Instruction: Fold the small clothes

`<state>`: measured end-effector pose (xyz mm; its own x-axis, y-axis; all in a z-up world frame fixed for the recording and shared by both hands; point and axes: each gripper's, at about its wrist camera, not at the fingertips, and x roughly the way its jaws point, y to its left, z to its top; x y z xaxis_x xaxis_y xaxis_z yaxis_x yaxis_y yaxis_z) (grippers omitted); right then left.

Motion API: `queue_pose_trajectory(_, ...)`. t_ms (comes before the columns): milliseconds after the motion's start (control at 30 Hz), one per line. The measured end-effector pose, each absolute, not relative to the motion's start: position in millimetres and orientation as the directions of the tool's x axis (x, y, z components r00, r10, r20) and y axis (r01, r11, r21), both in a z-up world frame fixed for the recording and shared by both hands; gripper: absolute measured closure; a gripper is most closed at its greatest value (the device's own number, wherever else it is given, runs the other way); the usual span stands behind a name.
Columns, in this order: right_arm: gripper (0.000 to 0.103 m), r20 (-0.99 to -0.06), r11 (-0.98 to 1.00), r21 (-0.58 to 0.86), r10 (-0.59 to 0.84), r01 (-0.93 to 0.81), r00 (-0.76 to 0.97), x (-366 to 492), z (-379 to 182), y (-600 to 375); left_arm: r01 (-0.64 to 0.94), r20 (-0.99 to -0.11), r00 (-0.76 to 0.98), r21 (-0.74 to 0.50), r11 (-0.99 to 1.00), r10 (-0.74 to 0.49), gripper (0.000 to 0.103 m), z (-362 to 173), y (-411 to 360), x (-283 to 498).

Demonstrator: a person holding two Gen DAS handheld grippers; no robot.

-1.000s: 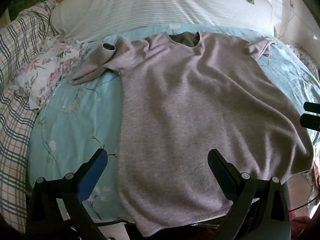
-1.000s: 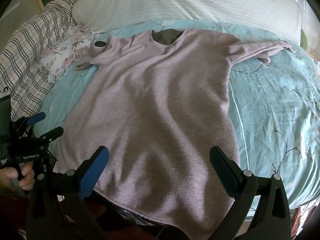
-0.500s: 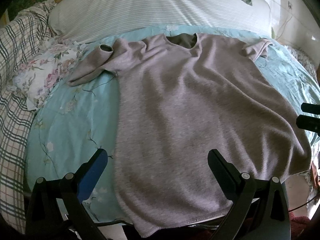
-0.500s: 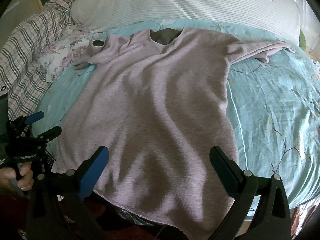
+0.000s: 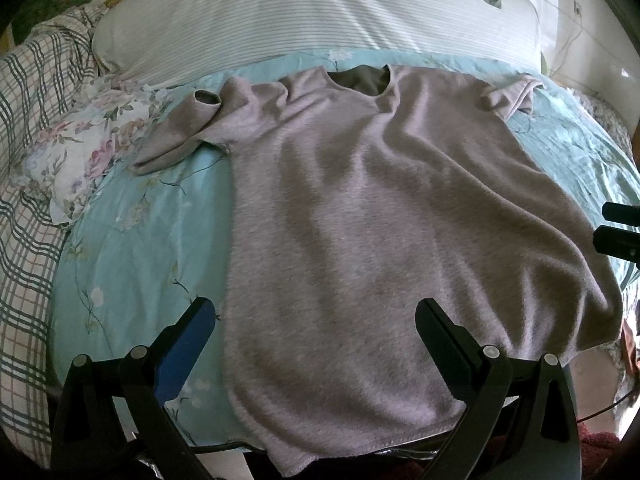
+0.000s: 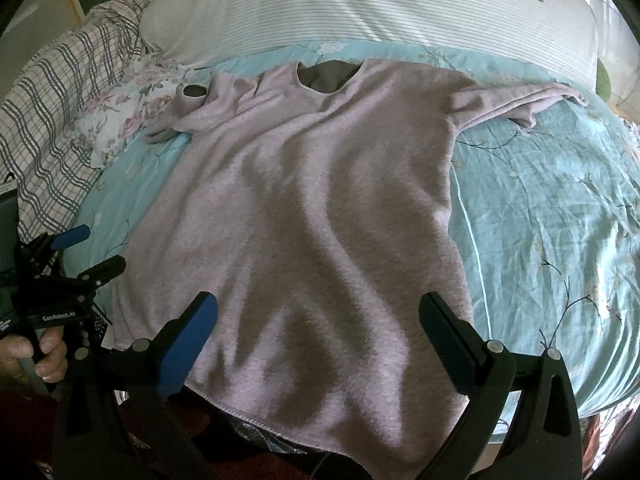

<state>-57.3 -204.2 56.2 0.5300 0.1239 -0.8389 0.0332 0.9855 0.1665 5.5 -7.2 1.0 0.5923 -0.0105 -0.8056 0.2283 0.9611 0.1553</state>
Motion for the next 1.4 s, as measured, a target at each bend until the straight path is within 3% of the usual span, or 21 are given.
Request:
queue_pose_trajectory(500,0.002,-0.816,0.975,0.209,0.132,0.075,0.563,-50,58,-229,0.243,-0.794,0.607,0.160,0.957,-0.021,0.002,-4,-14,20)
queue_pose_trajectory(800,0.002,-0.808,0.963,0.229,0.106,0.142,0.580,-36,57,-264,0.241,-0.805,0.588,0.078,0.967,-0.082,0.002,-4,-14,40)
queue_pose_trajectory(1267,0.003,-0.766,0.926,0.263,0.028,0.272,0.642,20,58,-381,0.200,-0.798,0.603,0.117,0.973,-0.029,0.003,-9,-14,90)
queue_pose_trajectory(1400,0.020,-0.742,0.888,0.300,-0.014,0.350,0.670,55,58,-443,0.201,-0.810,0.586,0.118,0.972,-0.023,0.003,-18,-16,103)
